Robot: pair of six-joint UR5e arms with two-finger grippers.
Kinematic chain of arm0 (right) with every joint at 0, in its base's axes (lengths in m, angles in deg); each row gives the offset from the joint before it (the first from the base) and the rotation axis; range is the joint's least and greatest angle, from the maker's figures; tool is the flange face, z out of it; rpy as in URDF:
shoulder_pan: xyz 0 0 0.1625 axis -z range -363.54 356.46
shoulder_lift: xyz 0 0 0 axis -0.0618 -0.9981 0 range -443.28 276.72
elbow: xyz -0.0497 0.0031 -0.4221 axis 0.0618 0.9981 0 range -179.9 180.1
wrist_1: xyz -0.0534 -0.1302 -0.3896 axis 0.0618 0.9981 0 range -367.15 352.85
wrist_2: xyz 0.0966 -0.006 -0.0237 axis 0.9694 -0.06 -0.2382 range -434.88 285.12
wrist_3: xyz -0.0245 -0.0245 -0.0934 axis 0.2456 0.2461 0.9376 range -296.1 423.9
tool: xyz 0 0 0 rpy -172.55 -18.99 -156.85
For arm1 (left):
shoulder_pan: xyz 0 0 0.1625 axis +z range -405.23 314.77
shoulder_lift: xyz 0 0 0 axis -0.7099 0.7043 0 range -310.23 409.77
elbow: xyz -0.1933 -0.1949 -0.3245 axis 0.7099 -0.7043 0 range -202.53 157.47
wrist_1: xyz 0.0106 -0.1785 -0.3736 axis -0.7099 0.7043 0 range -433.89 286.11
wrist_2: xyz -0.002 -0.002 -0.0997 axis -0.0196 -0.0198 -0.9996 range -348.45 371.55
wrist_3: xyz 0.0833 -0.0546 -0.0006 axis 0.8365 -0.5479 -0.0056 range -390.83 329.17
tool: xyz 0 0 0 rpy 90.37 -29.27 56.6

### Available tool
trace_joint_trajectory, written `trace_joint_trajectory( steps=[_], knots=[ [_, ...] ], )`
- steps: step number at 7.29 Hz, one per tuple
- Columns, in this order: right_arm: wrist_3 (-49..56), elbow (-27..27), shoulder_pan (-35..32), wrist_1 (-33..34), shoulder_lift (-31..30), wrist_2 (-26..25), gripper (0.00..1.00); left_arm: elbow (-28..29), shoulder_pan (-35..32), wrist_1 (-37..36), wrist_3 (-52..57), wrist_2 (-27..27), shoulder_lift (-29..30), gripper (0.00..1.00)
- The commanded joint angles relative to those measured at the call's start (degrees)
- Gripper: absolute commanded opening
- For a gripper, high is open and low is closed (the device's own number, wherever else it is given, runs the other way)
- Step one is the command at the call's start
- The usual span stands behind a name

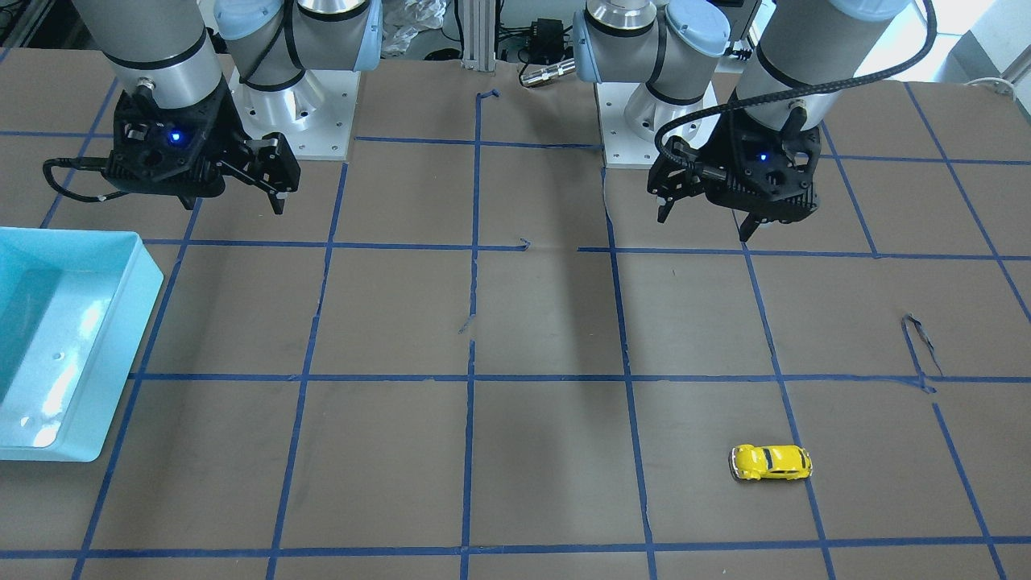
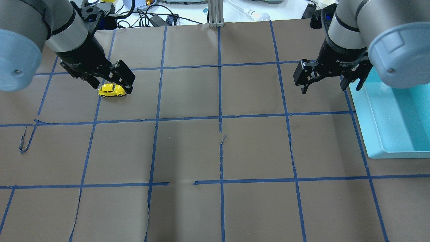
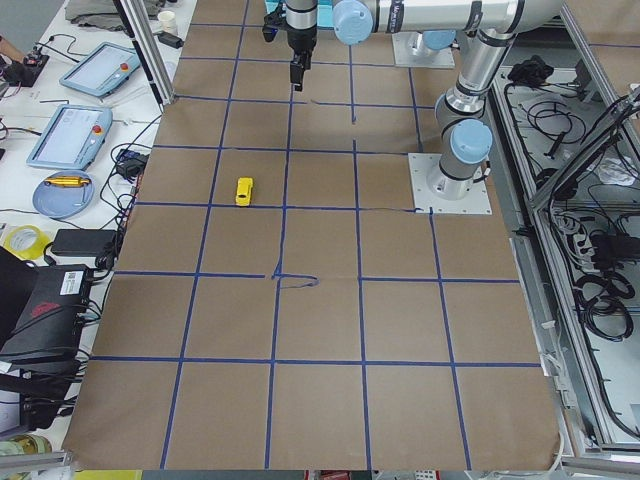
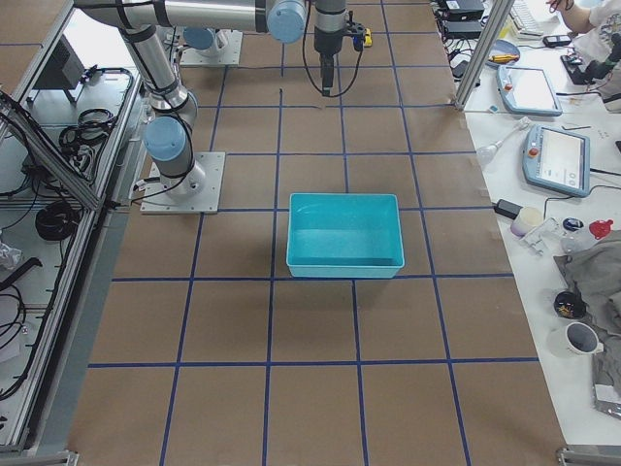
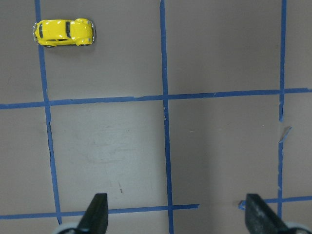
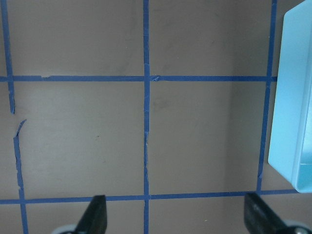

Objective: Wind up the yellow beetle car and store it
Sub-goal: 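Lower the left gripper onto the yellow beetle car and grip it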

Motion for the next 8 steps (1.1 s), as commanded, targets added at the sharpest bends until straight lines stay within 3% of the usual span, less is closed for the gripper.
trace_joint_trajectory(
  steps=[1,3,5,8],
  knots=[
    [0.18,0.79,-0.19,-0.01,-0.49,0.28,1.0,-3.5,1.68,-4.36,20.78,0.23,1.78,1.0],
    [0.62,1.05,0.16,-0.1,-0.49,2.72,1.0,-7.03,7.64,-10.62,46.24,0.23,4.59,1.0],
    [0.62,1.06,0.16,-0.19,-0.49,3.09,1.0,-6.52,11.01,-12.04,59.41,0.23,9.32,1.0],
    [0.27,1.32,0.16,-0.45,-0.41,3.0,1.0,-6.43,11.02,-27.81,77.96,0.14,18.02,1.0]
  ],
)
